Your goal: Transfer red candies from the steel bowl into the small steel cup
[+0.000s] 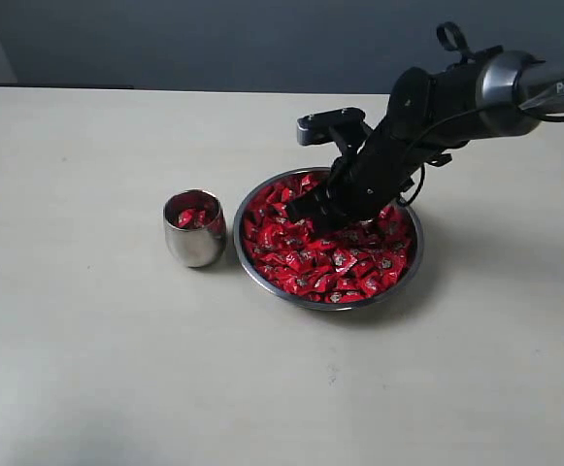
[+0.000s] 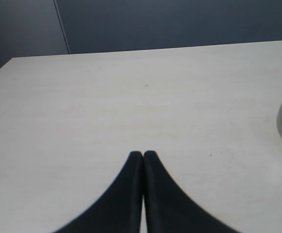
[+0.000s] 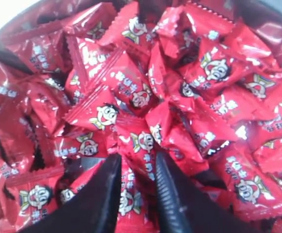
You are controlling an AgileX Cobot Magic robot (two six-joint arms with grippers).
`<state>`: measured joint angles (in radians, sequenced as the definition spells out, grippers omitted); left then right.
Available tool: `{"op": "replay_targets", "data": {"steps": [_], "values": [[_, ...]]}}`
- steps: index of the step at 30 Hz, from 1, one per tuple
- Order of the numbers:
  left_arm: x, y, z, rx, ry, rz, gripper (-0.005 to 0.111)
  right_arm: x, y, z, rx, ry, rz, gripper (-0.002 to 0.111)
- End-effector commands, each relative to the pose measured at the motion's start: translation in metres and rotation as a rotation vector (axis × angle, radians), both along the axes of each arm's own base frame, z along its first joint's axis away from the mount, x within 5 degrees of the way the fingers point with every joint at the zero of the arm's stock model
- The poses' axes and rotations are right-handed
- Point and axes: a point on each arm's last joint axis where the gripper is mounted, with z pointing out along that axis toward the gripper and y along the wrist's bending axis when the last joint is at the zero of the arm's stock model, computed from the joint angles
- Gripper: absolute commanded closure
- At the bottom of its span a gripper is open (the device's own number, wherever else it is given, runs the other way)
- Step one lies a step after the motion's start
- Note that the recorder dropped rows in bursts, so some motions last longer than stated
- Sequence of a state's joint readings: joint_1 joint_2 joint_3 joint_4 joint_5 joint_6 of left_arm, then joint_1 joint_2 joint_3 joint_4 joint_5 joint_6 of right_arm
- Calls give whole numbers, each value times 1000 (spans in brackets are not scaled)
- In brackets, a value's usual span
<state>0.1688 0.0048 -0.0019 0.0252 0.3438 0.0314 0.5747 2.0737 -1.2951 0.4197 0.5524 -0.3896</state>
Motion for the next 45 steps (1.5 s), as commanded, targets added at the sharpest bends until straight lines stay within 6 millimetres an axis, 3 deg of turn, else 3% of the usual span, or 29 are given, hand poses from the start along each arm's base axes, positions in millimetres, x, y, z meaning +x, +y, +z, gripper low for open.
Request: {"op": "replay_targets", "data": {"steps": [1,11,16,19,22,32,45], "values": [[0,0,0,2,-12,2,106,2,0,-13,-23,17,5,84],[0,0,0,2,-12,2,106,5,0,-19,-24,-3,-2,84],[0,0,0,2,-12,2,106,10,4,-10,-15,-3,11,84],[0,0,0,2,-12,2,106,14,8,-1,-4,-3,22,93],[0,0,0,2,-12,2,106,16,10,3,1,-7,28,109],[0,0,0,2,-12,2,106,14,9,4,-16,11,40,109],[0,0,0,2,-12,2,106,7,1,63,12,-76,29,109]]}}
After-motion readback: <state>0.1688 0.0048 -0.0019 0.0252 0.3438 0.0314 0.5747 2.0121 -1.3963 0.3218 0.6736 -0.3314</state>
